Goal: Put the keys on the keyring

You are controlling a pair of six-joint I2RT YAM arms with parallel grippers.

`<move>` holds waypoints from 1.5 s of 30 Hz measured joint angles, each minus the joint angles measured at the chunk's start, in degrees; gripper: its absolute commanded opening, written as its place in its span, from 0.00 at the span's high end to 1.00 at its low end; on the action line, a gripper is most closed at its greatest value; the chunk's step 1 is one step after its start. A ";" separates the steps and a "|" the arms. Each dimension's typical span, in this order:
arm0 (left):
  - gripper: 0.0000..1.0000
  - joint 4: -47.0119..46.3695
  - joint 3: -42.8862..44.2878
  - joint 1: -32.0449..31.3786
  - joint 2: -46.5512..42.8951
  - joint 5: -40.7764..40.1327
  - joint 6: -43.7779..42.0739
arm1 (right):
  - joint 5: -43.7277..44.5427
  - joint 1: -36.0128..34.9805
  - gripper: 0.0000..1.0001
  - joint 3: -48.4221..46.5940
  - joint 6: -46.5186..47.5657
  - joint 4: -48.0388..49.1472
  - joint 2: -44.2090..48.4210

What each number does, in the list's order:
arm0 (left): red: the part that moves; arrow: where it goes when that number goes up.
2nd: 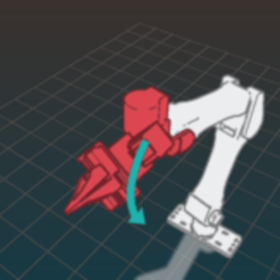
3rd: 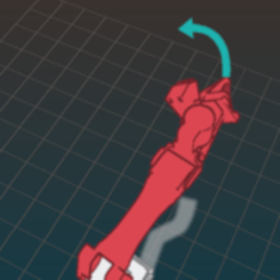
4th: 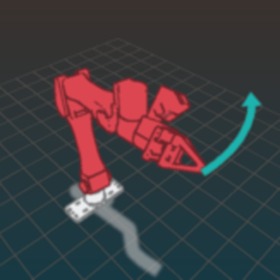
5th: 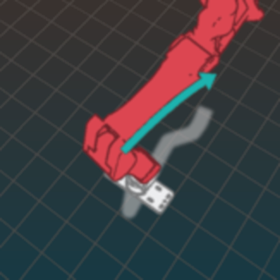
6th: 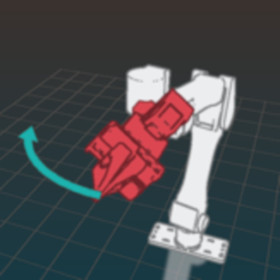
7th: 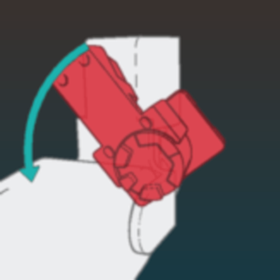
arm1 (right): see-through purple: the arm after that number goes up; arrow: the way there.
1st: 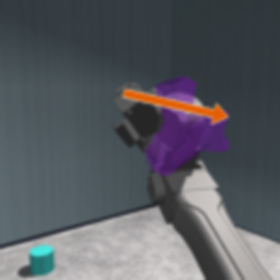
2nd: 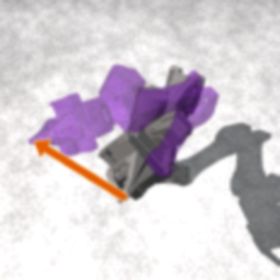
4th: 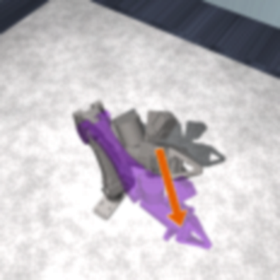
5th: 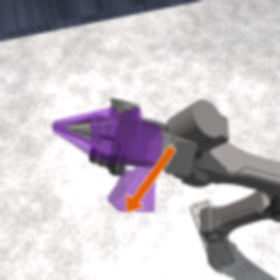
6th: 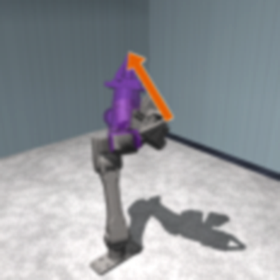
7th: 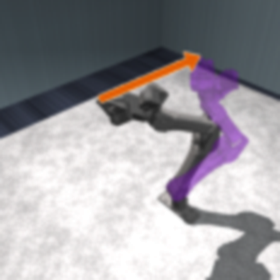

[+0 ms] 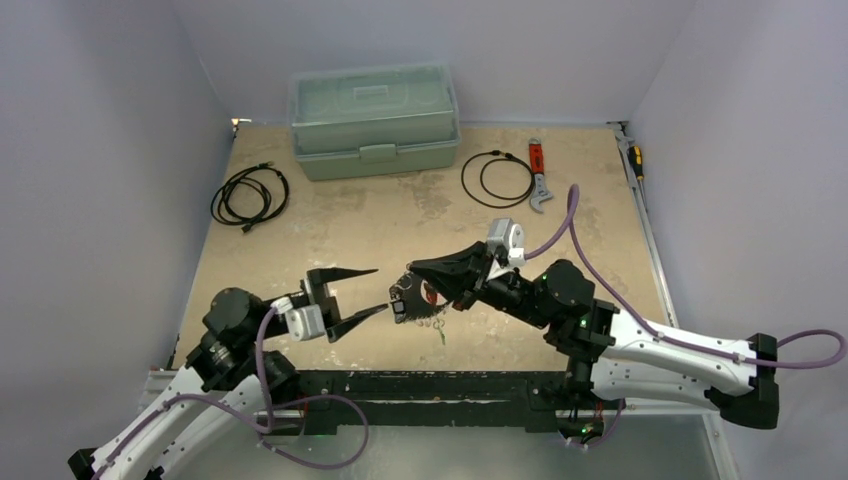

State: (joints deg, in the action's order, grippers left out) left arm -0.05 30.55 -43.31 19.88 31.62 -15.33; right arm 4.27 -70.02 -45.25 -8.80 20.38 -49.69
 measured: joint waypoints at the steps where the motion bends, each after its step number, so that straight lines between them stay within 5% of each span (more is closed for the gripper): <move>1: 0.43 -0.37 -0.02 0.00 -0.81 1.09 0.17 | -0.83 0.00 1.00 0.35 0.59 -0.02 0.50; 8: 0.51 -2.71 -0.02 -0.26 -3.98 5.18 1.27 | -5.79 0.00 1.00 1.14 5.09 -3.15 3.28; 13: 0.48 -2.93 -0.02 -0.26 -4.20 5.29 1.36 | -9.42 0.00 1.00 1.14 6.60 -3.61 4.39; 29: 0.51 -10.73 -0.55 -0.26 3.61 13.66 9.92 | -11.63 0.00 1.00 3.82 6.67 6.78 0.70; 45: 0.54 -8.94 -0.57 -0.26 6.69 6.56 10.19 | -14.40 0.00 1.00 3.82 4.85 14.47 -3.23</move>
State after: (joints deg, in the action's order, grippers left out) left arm -8.99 29.98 -43.57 26.57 38.17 -5.15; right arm -10.13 -70.02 -41.43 -3.95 34.85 -52.93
